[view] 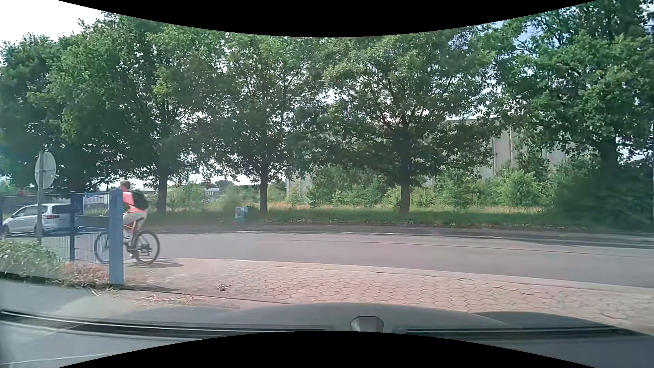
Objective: Follow the waypoints while adhering to traffic rules and regulations
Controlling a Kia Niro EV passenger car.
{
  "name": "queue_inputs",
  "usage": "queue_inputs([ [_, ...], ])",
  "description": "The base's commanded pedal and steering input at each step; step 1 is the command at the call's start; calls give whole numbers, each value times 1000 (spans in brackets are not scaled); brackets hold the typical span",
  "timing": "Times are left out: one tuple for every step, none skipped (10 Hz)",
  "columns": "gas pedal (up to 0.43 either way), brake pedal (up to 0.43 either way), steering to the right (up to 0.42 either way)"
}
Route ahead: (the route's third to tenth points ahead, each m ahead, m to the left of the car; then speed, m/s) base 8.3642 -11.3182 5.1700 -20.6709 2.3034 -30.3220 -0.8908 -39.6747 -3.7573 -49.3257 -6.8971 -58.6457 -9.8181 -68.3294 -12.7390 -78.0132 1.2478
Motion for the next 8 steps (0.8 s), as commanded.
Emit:
queue_inputs([
  [0, 140, 149],
  [0, 128, 148],
  [0, 116, 143],
  [0, 116, 137],
  [0, 116, 126],
  [0, 128, 117],
  [0, 134, 111],
  [0, 134, 107],
])
